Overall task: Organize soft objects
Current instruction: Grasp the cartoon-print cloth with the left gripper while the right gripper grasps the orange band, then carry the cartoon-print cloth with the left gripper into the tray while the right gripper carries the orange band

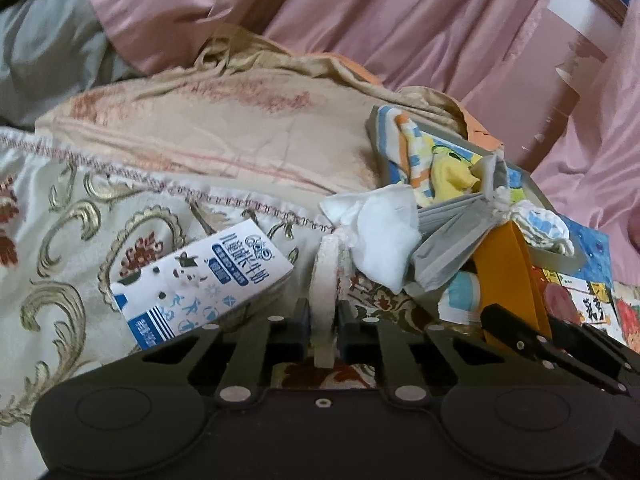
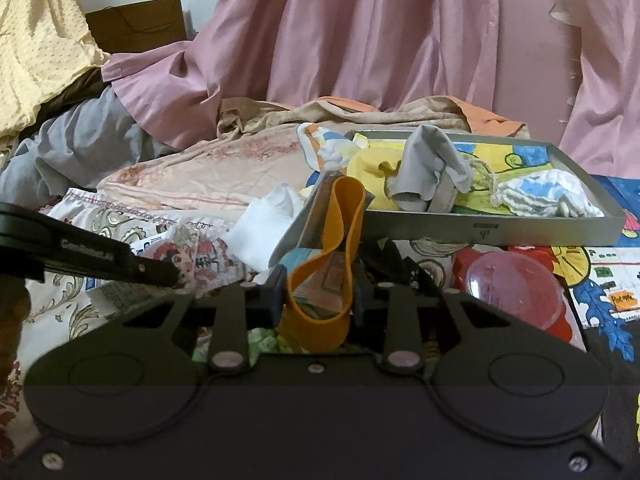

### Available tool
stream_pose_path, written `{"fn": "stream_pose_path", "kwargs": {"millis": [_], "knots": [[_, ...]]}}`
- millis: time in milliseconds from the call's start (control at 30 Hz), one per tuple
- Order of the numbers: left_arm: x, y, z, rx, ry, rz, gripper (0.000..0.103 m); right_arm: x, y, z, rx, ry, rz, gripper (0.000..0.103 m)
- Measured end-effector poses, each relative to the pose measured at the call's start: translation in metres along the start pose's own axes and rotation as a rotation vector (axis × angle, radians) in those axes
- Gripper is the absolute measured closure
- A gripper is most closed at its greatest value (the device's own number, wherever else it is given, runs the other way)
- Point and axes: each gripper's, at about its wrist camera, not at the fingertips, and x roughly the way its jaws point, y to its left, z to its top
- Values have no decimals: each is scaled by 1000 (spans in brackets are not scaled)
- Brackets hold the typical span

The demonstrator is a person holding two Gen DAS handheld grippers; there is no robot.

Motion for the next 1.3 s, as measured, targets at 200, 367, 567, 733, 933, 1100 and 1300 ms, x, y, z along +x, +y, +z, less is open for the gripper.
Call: {"fn": "stream_pose_path", "kwargs": {"millis": [200,367,567,733,933,1100,1300], "knots": [[-13,-5,0,22,-45,-23,90,-12,-6,-3,16,6,-23,86],[-22,-10,0,35,-85,-22,90,-27,-6,-3,2,-7,-36,88],[-41,-18,-2,80,-197,-41,90,-51,1,-1,-43,-60,-36,90],[-50,-27,-3,125,-315,-74,90,-65,7,0,-83,-110,-46,91],[-49,-34,7,97,-395,-119,90,-70,4,4,-74,-132,-49,91],[-36,-52,28,117,-456,-198,90,-68,-4,13,-72,-156,-71,91],[-10,-74,48,173,-459,-270,90,-54,-17,35,-78,-173,-108,91]]}}
